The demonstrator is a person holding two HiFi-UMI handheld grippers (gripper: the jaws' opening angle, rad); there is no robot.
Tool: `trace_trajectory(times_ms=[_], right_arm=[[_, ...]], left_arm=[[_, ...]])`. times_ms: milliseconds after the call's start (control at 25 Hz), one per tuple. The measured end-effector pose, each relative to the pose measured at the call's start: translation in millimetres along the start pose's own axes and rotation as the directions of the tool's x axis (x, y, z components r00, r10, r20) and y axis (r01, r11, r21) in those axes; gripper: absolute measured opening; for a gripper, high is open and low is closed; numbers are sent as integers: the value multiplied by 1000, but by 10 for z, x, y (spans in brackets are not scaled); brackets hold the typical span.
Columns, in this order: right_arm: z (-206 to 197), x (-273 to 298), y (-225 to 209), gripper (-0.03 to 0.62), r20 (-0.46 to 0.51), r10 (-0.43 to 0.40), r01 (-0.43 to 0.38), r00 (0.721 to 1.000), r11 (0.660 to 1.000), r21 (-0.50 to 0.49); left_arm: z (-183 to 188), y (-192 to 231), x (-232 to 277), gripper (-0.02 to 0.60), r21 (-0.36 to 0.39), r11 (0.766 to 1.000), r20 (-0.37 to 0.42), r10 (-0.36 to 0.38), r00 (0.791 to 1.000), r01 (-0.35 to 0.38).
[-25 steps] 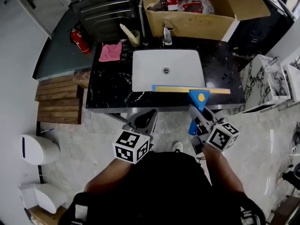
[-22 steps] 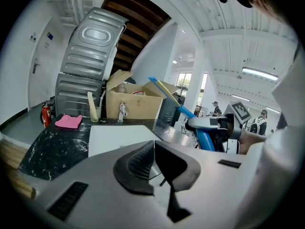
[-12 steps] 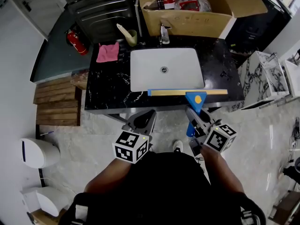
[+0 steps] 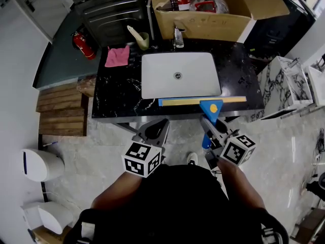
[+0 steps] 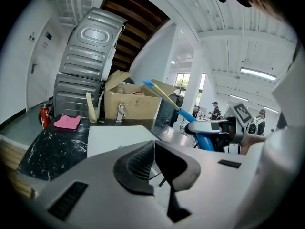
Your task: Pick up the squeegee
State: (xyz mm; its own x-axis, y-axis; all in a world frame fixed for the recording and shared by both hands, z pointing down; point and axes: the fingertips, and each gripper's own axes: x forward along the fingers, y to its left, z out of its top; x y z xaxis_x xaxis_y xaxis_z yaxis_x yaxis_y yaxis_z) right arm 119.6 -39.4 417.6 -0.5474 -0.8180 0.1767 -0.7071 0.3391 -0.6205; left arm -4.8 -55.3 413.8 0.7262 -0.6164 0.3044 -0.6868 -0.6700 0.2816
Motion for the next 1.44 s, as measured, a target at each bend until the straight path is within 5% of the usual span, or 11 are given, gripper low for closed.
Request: trace_trajectory(times_ms=[1440], right_arm=[[-15, -20, -13, 107, -23, -17, 15, 1000, 997, -82]], left_arm=[[33, -52, 66, 18, -14, 1000, 2, -5, 1000, 5]])
